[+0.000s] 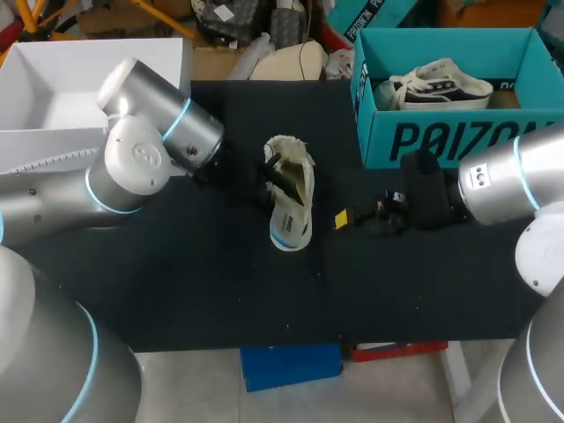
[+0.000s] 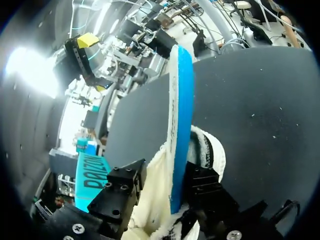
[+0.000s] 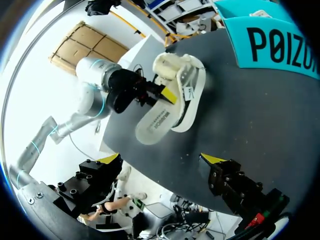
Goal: Take the shoe out of the shoebox, open the shoe tongue, remove and reinsert the insole, then place the shoe into the shoebox
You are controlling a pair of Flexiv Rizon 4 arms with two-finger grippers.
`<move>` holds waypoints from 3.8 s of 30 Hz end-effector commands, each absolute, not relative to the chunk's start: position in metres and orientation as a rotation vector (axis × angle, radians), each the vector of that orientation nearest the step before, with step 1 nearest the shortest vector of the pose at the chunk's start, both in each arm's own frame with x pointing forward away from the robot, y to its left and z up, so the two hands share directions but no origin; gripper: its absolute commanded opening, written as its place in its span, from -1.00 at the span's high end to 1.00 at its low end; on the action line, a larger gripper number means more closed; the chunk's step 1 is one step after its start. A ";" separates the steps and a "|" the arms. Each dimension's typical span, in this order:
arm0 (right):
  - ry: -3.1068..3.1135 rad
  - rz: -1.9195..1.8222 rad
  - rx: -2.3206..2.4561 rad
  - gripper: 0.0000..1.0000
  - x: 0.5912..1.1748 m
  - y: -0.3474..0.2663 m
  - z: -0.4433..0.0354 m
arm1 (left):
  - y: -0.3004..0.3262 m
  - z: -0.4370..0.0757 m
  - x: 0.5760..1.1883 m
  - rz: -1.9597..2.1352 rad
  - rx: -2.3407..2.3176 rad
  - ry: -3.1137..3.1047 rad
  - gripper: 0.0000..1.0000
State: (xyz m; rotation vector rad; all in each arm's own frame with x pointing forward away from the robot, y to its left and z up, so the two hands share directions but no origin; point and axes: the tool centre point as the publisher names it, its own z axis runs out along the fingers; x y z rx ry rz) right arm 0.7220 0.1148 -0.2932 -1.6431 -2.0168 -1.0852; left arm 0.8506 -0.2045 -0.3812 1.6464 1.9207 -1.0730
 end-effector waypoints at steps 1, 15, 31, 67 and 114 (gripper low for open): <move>-2.017 -1.084 -1.644 -1.00 0.722 0.115 -0.293 | -0.197 -0.363 0.837 -1.062 1.647 1.921 -0.83; -2.017 -1.084 -1.644 -1.00 0.722 0.115 -0.293 | -0.189 -0.346 0.794 -1.117 1.714 1.918 0.47; -2.017 -1.084 -1.644 -1.00 0.722 0.115 -0.293 | -0.193 -0.358 0.815 -1.103 1.658 1.935 1.00; -2.017 -1.084 -1.644 -1.00 0.722 0.115 -0.293 | -0.205 -0.395 0.875 -0.667 1.802 2.009 1.00; -2.017 -1.084 -1.644 -1.00 0.722 0.115 -0.293 | -0.196 -0.355 0.864 -0.401 1.941 1.977 1.00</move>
